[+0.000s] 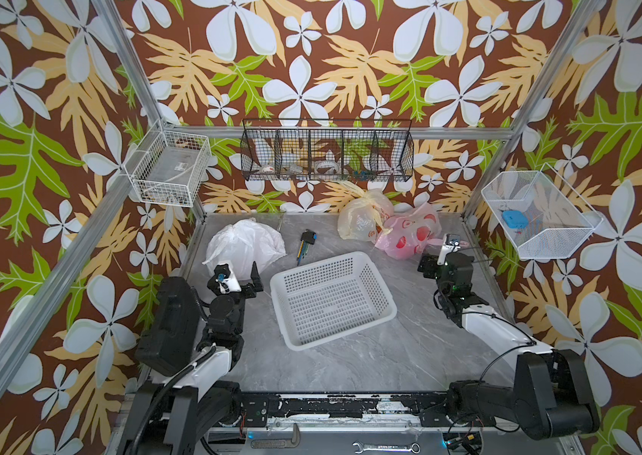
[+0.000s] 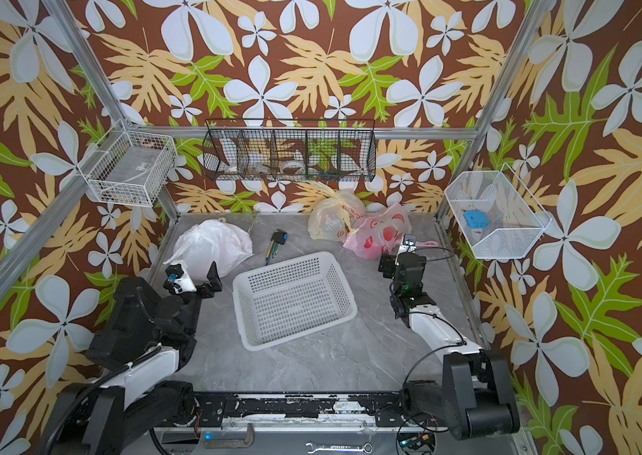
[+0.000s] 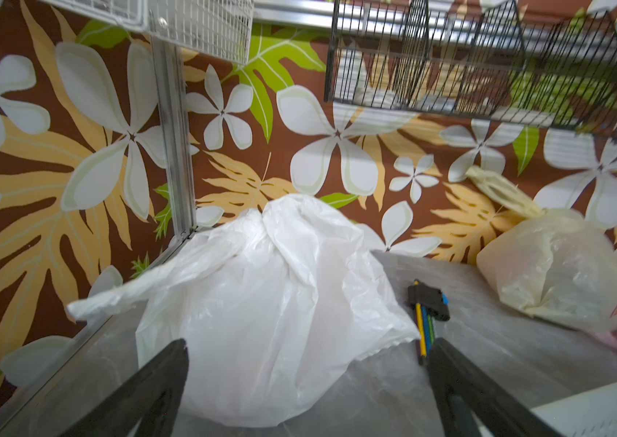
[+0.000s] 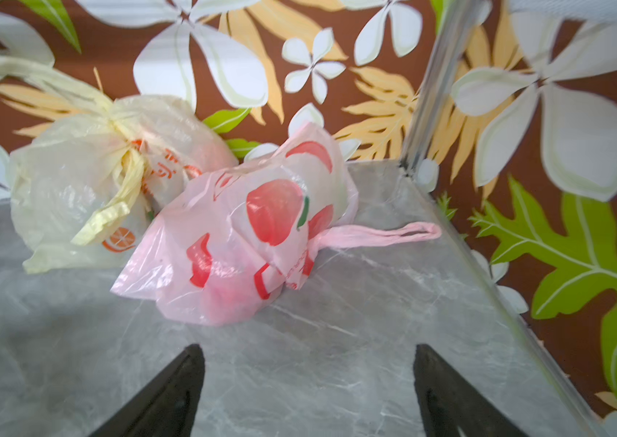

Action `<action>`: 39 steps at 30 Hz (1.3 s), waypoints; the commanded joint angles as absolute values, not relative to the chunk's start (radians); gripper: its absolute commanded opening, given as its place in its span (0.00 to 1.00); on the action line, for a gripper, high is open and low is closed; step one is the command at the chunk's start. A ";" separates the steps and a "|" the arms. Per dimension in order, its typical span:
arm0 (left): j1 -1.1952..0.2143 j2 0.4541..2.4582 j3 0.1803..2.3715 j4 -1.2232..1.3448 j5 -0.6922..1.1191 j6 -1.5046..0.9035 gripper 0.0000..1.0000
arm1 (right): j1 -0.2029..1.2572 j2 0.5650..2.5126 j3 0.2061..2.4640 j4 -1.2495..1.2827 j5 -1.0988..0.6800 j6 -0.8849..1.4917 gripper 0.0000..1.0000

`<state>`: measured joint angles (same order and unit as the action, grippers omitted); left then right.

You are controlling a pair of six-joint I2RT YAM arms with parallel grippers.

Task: Untie the knot of a plastic bag & take out the apple
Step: Adjust the basket at the center of the board.

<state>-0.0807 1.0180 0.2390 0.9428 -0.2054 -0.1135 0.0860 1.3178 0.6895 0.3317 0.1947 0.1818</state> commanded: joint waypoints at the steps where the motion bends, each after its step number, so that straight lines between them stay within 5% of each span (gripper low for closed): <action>1: -0.081 0.933 0.315 0.672 -0.194 -0.275 1.00 | 0.085 1.424 0.830 0.060 0.161 0.246 0.88; 6: -0.087 0.971 0.503 0.388 0.072 -0.345 1.00 | 0.090 1.667 1.122 -0.116 0.162 0.308 0.89; 13: -0.205 0.926 0.572 0.143 0.107 -0.408 1.00 | 0.099 1.903 1.355 -0.148 0.169 0.384 0.86; 17: -0.205 0.894 0.565 0.028 0.173 -0.465 0.98 | 0.102 1.959 1.392 -0.137 0.178 0.356 0.64; 22: -0.206 0.870 0.469 0.008 0.256 -0.521 0.82 | 0.124 1.932 1.338 -0.122 0.091 0.285 0.24; 26: -0.209 0.889 0.412 0.001 0.296 -0.529 0.70 | 0.150 1.862 1.250 -0.135 0.137 0.233 0.02; 39: -0.209 1.099 0.536 -0.089 0.260 -0.368 0.16 | 0.162 1.337 1.016 -0.429 0.318 0.230 0.00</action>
<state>-0.2096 1.0599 0.4973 -0.0410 0.2920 -0.4755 0.1555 1.3884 1.0065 -0.2817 0.2283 0.2321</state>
